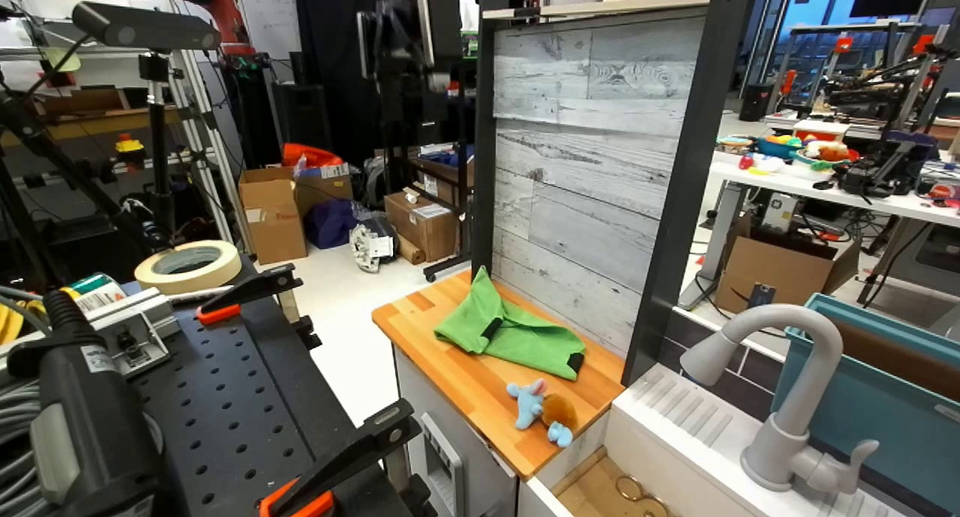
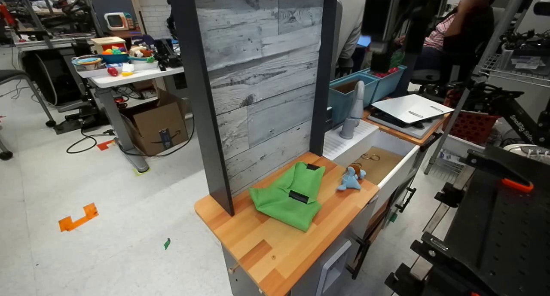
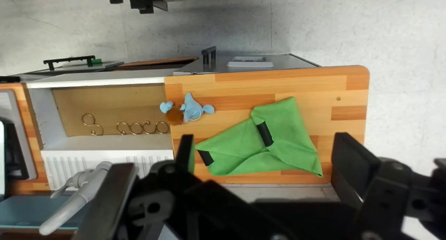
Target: Move the green cloth
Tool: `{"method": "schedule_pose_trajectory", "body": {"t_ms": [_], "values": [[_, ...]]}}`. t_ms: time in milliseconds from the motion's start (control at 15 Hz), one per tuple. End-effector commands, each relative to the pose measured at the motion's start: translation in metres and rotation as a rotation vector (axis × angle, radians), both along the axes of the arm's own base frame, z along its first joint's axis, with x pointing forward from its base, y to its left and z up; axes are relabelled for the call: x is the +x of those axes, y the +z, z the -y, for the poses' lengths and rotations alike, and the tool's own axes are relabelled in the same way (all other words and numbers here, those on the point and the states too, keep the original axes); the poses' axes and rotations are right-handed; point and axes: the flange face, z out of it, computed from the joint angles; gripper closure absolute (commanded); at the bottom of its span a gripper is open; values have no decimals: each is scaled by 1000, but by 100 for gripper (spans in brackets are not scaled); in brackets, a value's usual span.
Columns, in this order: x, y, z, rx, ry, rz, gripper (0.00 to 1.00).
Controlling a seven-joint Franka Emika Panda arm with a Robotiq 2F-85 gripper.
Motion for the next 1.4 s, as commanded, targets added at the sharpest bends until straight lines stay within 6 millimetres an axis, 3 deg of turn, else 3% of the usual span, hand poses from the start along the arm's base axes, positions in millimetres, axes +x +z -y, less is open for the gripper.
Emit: {"method": "schedule_pose_trajectory", "body": {"t_ms": [0,333,400,600,800,1067,1333], "values": [[42,-71,8,-27,-75,15,0],[80,-154,14,-82,-111,24,0],[59,-134,20,-66,-121,0,0],[73,-161,15,-73,-111,-5,0],[78,-160,14,-72,-110,4,0],[91,-150,10,-37,-166,245,0],[106,-171,7,-4,-230,401,0]]}}
